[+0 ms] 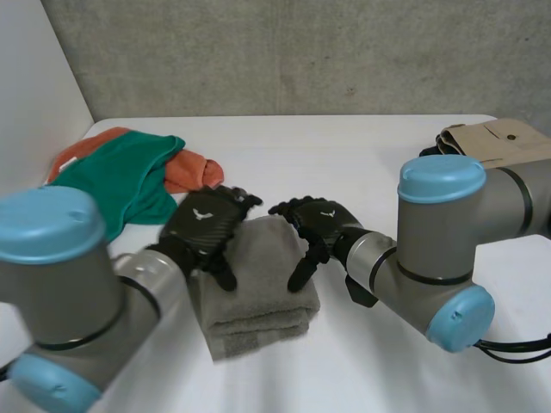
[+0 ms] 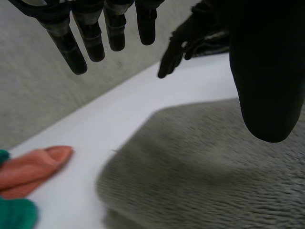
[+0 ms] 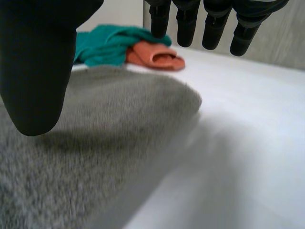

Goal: Fold the laundry.

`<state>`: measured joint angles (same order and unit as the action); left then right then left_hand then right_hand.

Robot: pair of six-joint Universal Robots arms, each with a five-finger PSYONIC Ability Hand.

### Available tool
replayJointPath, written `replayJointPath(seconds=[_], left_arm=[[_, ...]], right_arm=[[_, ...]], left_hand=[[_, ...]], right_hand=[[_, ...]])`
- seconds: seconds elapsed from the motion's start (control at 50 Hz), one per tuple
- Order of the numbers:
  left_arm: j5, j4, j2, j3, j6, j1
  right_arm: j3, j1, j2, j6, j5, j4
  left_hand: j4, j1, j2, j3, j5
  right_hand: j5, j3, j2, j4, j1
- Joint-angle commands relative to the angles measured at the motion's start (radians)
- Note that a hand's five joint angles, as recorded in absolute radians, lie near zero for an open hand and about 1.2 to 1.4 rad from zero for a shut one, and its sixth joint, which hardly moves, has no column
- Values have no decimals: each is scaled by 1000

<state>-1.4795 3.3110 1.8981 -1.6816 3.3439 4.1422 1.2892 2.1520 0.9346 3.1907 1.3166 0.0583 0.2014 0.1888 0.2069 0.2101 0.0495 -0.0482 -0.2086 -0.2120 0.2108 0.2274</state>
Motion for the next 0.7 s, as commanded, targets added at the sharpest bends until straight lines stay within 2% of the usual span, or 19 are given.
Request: replayJointPath(seconds=[0.02,0.08,0.14,0.24,0.38,0.54,0.62,0.64,0.7], left_arm=[[-143,-56,211,123,3,-17],[-192,-105,239,135,9,13],[-193,-137,237,134,20,29],[-141,-198,170,96,35,36],[-36,-202,26,65,40,50],[131,-163,-169,85,28,134],[266,-192,-226,132,-15,187],[345,-235,-235,153,-41,203],[480,-316,-237,189,-69,226]], right_arm=[[-82,3,-100,-38,12,46],[-97,6,-123,-58,24,64],[-108,8,-131,-129,64,92],[-102,20,-94,-258,139,92],[-22,80,32,-379,233,-14],[205,195,205,-520,303,-222],[340,252,257,-545,309,-328],[364,262,262,-543,311,-346],[455,299,259,-523,314,-414]], left_hand=[[-27,-14,-32,-36,-49],[-27,-14,-32,-36,-49],[-27,-14,-32,-36,-49],[-27,-14,-32,-36,-49],[-27,-14,-32,-36,-49],[-27,-14,-32,-36,-49],[-27,-14,-32,-36,-49],[-27,-14,-32,-36,-49],[-27,-14,-32,-36,-49]], right_hand=[[48,34,38,-36,-53],[48,34,38,-36,-53],[48,34,38,-36,-53],[48,34,38,-36,-53],[48,34,38,-36,-53],[48,34,38,-36,-53],[48,34,38,-36,-53],[48,34,38,-36,-53],[48,34,38,-36,-53]])
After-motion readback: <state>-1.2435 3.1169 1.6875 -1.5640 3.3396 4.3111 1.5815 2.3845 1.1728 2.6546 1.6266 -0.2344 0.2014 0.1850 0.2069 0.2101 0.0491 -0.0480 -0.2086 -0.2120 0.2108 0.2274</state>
